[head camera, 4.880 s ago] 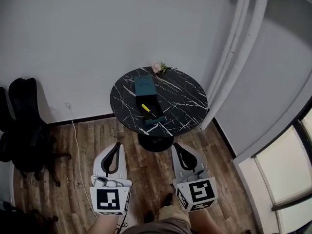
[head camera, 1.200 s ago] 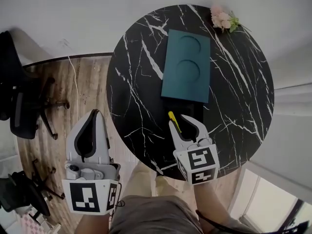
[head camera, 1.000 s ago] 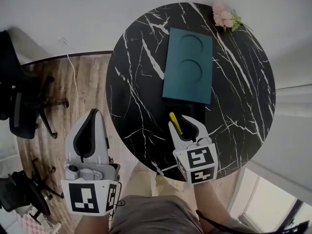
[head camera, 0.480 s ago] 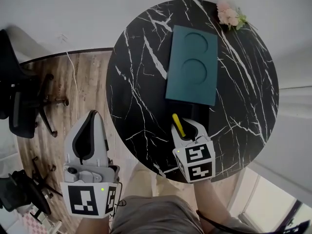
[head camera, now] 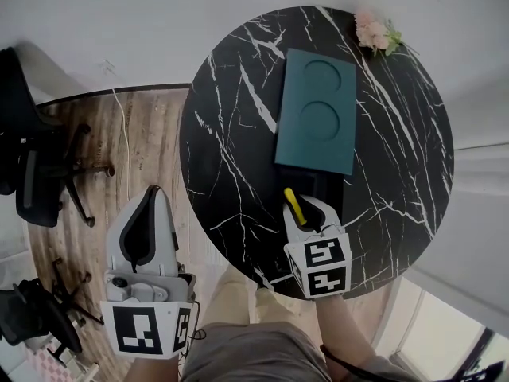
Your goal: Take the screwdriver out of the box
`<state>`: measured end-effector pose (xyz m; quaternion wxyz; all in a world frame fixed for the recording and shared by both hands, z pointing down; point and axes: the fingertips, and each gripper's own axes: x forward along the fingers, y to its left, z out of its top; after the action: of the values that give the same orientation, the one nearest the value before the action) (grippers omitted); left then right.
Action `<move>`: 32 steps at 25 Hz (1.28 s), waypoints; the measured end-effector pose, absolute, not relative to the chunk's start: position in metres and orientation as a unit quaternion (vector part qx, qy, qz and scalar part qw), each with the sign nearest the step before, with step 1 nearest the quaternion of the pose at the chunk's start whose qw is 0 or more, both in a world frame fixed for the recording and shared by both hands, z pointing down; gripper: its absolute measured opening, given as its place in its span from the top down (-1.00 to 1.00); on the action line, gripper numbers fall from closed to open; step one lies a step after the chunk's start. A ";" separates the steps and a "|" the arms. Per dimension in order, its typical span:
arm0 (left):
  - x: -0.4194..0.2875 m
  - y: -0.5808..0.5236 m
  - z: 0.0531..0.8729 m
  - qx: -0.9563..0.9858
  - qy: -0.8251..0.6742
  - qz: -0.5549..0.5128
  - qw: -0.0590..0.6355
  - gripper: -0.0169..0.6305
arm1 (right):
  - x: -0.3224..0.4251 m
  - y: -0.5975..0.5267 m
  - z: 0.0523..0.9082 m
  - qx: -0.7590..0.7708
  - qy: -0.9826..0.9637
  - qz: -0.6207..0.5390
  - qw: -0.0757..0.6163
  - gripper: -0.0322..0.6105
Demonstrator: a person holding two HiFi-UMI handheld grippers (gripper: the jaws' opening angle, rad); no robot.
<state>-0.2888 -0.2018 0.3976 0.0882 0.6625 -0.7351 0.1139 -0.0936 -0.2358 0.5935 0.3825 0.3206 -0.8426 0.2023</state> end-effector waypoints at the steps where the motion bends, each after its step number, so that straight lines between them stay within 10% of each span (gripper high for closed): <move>1: -0.290 -0.201 0.396 0.662 -0.736 0.114 0.086 0.95 | -0.094 -0.236 0.591 0.323 -0.844 0.200 0.379 0.59; 32: -0.177 -0.156 0.248 0.724 -0.686 0.028 -0.058 0.95 | -0.010 -0.216 0.298 0.443 -0.890 0.016 0.108 0.59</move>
<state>-0.1770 -0.1557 0.2482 -0.0585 0.7243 -0.6864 0.0281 -0.0104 -0.2157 0.2980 0.1077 0.4434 -0.8897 0.0163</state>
